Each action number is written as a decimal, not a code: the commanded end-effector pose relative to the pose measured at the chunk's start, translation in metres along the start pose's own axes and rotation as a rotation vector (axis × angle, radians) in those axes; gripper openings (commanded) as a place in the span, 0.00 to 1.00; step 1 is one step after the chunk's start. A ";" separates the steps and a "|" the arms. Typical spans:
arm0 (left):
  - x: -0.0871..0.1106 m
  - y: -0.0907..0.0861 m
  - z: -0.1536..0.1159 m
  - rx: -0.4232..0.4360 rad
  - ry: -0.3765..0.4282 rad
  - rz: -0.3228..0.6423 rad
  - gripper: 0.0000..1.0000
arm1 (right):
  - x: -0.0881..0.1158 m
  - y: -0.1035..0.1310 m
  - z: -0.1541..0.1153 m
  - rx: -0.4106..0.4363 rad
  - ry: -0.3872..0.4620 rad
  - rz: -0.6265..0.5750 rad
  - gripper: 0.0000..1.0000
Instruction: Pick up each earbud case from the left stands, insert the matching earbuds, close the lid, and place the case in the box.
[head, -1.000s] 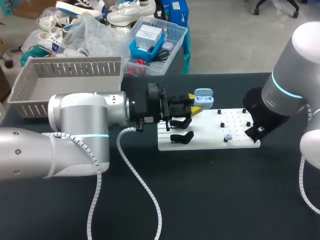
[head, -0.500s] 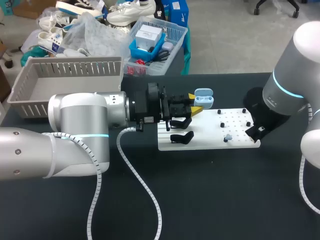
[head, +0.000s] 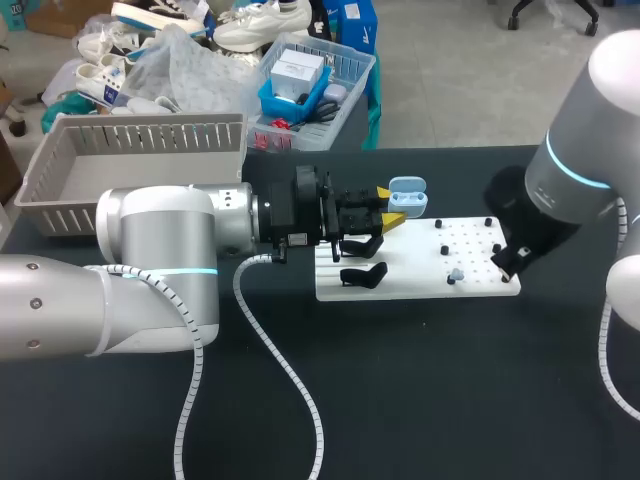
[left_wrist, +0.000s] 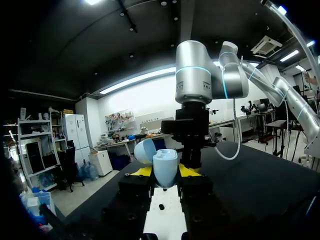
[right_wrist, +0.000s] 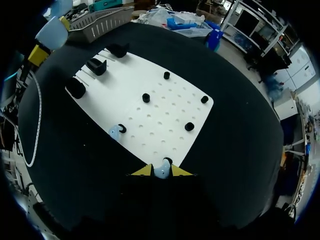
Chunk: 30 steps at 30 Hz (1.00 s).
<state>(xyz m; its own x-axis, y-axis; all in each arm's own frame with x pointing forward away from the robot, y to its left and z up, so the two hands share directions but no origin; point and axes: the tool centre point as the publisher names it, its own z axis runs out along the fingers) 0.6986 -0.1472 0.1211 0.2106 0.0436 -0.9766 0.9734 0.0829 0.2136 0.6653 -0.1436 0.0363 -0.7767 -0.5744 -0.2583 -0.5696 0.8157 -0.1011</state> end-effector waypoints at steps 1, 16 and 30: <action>0.001 0.000 0.000 -0.002 -0.002 0.001 0.00 | 0.001 0.003 -0.007 -0.002 -0.019 -0.007 0.00; 0.001 0.000 0.000 -0.002 -0.002 0.001 0.00 | 0.000 0.004 -0.009 -0.002 -0.023 -0.008 0.00; 0.001 0.000 0.000 -0.002 -0.002 0.001 0.00 | 0.001 0.007 -0.014 0.026 -0.014 0.068 0.00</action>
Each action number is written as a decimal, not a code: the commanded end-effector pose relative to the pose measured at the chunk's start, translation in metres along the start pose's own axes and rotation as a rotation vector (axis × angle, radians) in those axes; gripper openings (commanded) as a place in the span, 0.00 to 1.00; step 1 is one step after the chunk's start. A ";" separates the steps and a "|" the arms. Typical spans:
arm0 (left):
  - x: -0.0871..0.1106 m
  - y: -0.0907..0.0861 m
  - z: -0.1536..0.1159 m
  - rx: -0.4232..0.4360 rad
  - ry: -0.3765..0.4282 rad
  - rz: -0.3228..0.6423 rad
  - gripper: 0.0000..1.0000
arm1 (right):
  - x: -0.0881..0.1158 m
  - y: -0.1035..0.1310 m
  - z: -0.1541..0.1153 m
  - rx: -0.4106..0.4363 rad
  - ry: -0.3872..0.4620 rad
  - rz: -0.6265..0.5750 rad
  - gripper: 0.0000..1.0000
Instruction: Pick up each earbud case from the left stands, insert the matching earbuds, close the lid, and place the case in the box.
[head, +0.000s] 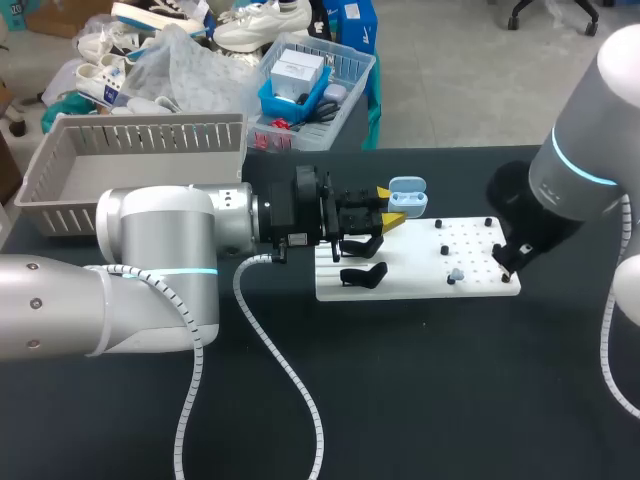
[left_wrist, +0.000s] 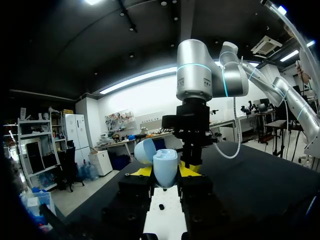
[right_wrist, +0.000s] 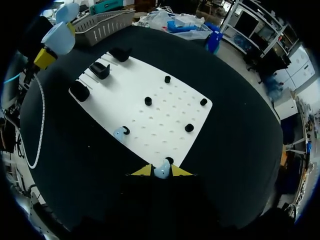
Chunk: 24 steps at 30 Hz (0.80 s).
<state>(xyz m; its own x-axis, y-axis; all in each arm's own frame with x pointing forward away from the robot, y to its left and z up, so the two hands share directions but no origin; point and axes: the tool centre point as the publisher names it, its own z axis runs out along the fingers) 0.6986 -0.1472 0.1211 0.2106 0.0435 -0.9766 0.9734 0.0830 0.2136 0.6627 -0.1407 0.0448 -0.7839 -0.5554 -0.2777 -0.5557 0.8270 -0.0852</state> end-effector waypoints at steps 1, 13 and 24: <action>0.001 0.000 0.000 -0.002 -0.002 0.001 0.00 | 0.006 0.004 -0.009 0.026 -0.006 0.072 0.00; 0.001 0.000 0.000 -0.002 -0.002 0.001 0.00 | 0.030 0.023 -0.052 0.132 -0.028 0.459 0.00; 0.001 0.000 0.000 -0.002 -0.002 0.001 0.00 | 0.025 0.051 -0.073 0.082 -0.008 0.657 0.00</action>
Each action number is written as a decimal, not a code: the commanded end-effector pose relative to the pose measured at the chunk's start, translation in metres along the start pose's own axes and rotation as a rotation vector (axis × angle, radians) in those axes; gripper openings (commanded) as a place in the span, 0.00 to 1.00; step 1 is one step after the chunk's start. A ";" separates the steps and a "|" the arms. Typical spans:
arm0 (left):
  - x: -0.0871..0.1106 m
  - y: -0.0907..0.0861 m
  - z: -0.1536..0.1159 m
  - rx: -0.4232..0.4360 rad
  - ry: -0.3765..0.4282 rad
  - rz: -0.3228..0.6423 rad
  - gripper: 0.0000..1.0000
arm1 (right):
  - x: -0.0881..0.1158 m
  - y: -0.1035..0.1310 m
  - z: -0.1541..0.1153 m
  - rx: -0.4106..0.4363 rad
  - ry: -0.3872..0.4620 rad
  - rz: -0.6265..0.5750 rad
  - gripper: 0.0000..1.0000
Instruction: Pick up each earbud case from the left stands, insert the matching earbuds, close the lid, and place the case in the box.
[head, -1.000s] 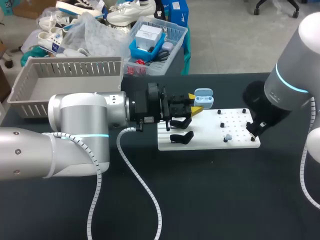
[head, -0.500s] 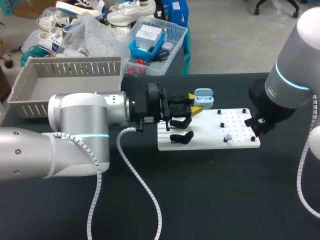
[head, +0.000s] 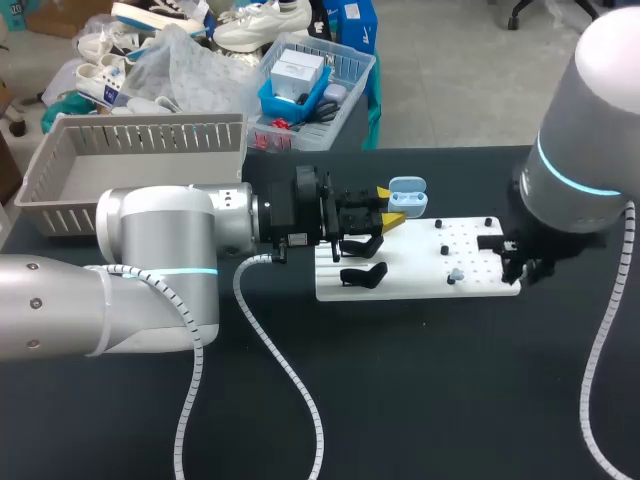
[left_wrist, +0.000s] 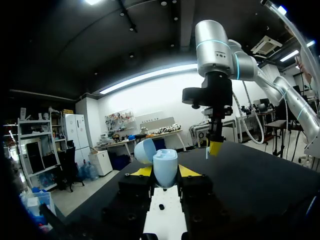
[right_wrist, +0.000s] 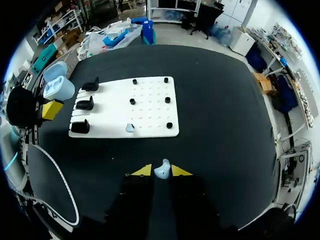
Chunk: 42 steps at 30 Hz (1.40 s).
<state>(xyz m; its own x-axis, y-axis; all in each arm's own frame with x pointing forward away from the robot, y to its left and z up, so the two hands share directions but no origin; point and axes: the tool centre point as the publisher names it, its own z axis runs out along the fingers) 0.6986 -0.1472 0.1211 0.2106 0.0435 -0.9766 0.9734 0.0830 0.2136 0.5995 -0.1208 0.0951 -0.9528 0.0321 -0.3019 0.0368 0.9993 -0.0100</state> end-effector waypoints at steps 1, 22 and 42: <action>0.001 0.000 0.000 -0.002 -0.002 0.001 0.00 | 0.002 0.004 -0.012 -0.041 0.004 0.050 0.00; 0.001 0.000 0.000 -0.002 -0.002 0.001 0.00 | -0.026 0.078 -0.066 -0.127 -0.016 0.161 0.00; 0.001 0.000 0.000 -0.002 -0.002 0.001 0.00 | -0.059 0.114 -0.077 -0.058 -0.008 0.177 0.00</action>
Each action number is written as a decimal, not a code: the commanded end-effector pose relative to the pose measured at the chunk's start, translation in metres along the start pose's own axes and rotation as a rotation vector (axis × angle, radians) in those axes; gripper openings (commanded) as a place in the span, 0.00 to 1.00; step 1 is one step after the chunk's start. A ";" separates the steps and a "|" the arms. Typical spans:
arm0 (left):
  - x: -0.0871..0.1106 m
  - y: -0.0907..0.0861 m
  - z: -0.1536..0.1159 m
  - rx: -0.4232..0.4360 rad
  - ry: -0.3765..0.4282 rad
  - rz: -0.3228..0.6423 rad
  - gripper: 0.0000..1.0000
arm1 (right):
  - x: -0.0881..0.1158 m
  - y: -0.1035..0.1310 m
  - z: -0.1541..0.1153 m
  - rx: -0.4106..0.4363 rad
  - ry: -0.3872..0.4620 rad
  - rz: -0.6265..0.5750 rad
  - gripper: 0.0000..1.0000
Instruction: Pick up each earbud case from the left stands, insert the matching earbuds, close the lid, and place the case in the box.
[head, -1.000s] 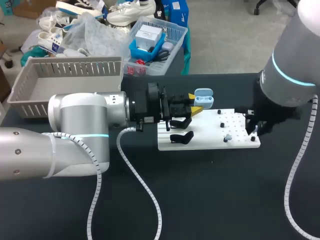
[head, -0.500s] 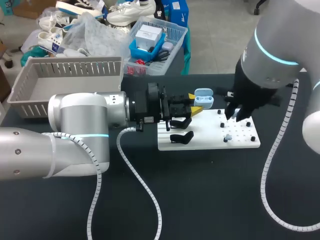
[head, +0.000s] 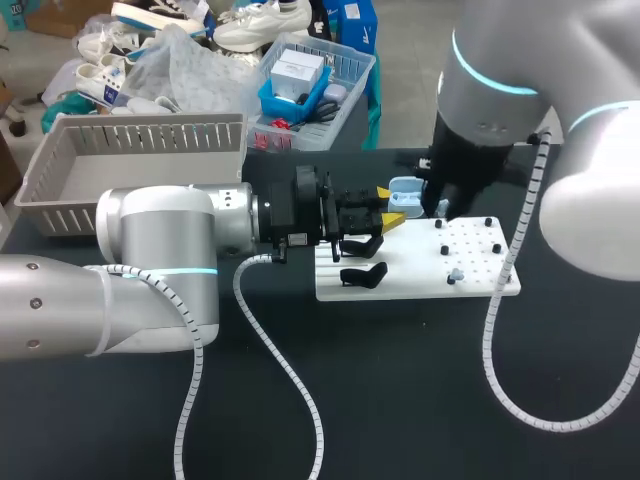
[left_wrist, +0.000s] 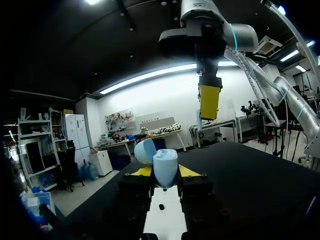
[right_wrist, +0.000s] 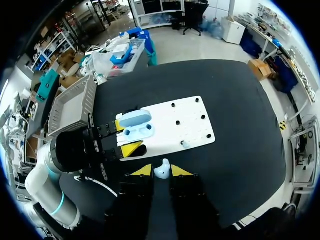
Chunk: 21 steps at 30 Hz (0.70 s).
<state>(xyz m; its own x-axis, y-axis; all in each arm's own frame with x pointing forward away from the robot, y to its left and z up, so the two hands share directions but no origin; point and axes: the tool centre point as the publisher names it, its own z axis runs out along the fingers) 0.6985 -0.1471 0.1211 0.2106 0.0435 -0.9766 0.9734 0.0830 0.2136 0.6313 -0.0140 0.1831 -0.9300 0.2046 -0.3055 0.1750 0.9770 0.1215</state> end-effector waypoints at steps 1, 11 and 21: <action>0.001 0.000 0.000 -0.002 -0.002 0.001 0.00 | -0.006 0.010 0.000 0.026 0.004 0.004 0.00; 0.001 0.000 0.000 -0.002 -0.002 0.001 0.00 | -0.017 0.017 0.000 0.044 -0.004 0.011 0.00; 0.001 0.000 0.000 -0.002 -0.002 0.001 0.00 | -0.022 0.022 0.000 0.058 -0.032 0.061 0.00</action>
<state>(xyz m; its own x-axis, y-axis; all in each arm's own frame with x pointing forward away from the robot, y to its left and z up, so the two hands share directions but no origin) 0.6985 -0.1471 0.1211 0.2106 0.0435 -0.9766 0.9734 0.0830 0.2136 0.6546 -0.0010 0.1927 -0.9107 0.2601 -0.3210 0.2449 0.9656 0.0877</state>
